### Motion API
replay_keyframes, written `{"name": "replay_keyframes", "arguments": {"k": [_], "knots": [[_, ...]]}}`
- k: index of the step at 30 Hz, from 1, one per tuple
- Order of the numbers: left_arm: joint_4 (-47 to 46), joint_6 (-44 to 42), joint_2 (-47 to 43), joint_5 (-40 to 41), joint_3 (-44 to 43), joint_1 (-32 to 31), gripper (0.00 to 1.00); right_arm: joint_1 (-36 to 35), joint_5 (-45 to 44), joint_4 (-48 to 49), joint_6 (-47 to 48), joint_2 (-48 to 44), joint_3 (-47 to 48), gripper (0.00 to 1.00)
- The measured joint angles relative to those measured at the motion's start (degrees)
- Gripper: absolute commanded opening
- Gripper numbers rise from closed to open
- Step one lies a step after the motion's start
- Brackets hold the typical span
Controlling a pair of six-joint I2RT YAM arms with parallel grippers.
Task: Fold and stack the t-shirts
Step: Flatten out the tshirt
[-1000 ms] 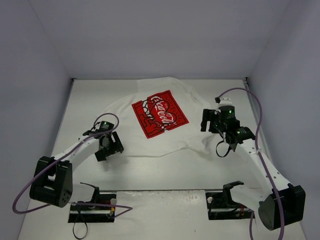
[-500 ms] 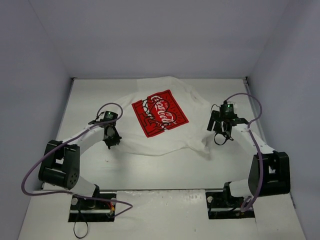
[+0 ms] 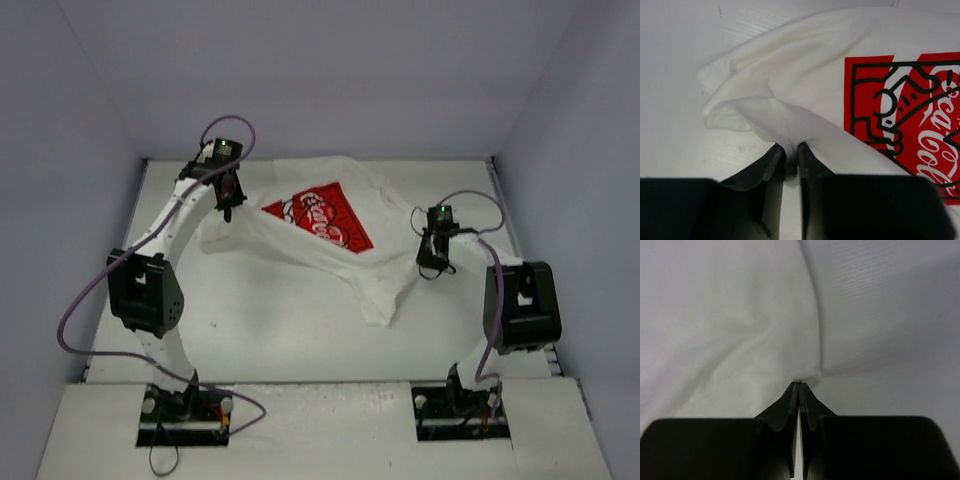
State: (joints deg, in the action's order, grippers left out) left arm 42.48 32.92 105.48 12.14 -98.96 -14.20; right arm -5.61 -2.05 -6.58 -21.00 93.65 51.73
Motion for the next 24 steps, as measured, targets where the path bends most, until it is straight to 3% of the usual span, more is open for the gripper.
{"name": "replay_keyframes", "arguments": {"k": [2, 5, 9, 11, 15, 24], "knots": [[-0.5, -1.9, 4.6, -0.3, -3.1, 0.0, 0.47, 0.0, 0.5, 0.0, 0.0, 0.1, 0.1, 0.0], [-2.5, -3.7, 6.6, -2.3, 0.0, 0.0, 0.57, -0.1, 1.0, 0.2, 0.1, 0.1, 0.2, 0.02], [-8.5, -4.4, 0.4, -5.9, 12.6, 0.0, 0.59, -0.6, 1.3, 0.4, 0.6, -0.3, 0.2, 0.12], [-9.2, -4.1, -3.3, -7.0, 16.6, 0.1, 0.59, -0.8, 1.4, 0.4, 0.7, -0.7, 0.1, 0.31], [-12.3, -2.8, -5.6, -9.0, 17.7, 1.0, 0.59, -0.9, 1.0, 0.5, 0.6, -1.6, 0.1, 0.49], [-15.0, 1.1, 3.0, -12.5, 15.4, 3.4, 0.59, -0.9, -1.1, 0.9, -0.7, -1.5, -0.8, 0.56]]}}
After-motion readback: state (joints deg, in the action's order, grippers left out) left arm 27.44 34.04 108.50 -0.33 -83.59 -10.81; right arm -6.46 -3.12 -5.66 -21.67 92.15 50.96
